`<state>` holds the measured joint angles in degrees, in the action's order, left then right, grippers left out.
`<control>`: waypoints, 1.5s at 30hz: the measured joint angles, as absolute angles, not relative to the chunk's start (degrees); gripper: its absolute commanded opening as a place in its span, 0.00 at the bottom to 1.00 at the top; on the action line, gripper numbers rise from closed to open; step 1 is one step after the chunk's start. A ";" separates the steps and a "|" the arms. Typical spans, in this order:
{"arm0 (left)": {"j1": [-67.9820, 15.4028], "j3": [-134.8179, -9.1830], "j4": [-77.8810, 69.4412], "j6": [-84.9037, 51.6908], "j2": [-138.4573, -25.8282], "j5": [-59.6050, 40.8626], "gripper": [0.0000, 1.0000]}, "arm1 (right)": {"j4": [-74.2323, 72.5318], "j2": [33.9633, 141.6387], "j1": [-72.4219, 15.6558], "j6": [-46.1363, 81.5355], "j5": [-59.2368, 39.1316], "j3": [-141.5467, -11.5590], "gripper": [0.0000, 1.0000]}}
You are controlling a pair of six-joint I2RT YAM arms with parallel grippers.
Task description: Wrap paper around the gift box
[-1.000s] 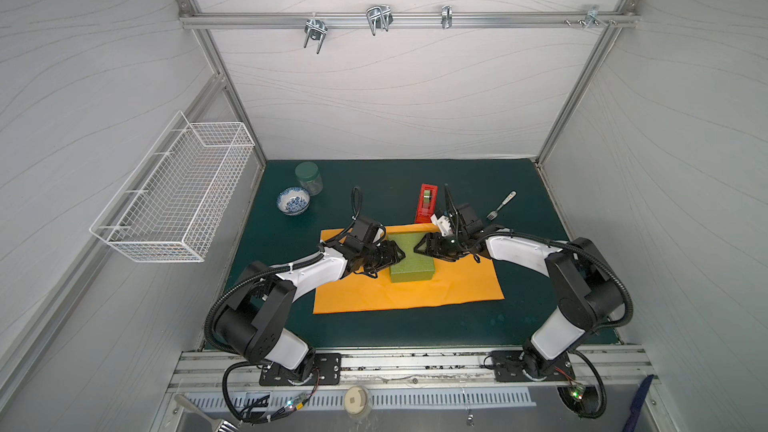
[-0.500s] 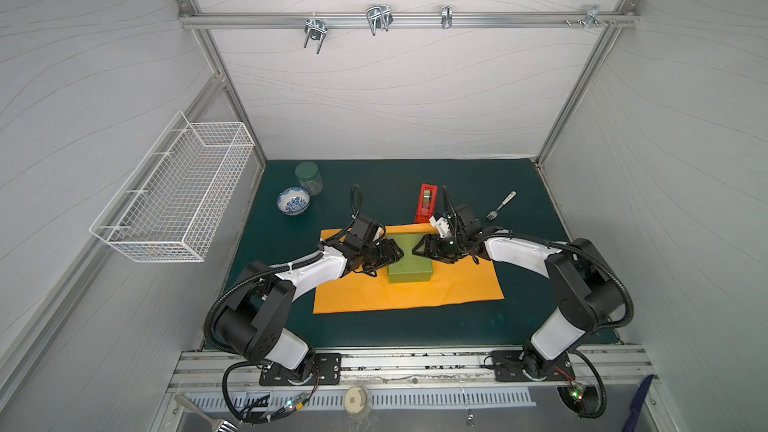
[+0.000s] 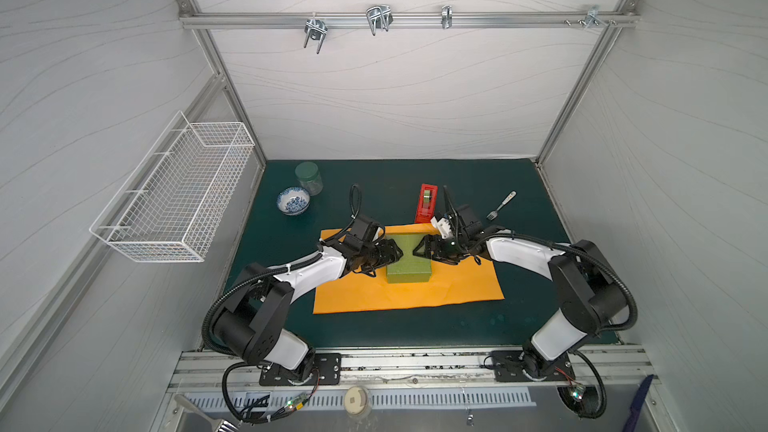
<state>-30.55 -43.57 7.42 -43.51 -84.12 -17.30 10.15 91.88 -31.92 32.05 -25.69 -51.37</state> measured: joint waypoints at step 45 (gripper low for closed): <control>-30.55 -40.45 7.01 -43.22 -73.65 -18.92 0.81 | 15.40 73.25 -1.52 21.71 -30.83 -32.97 0.68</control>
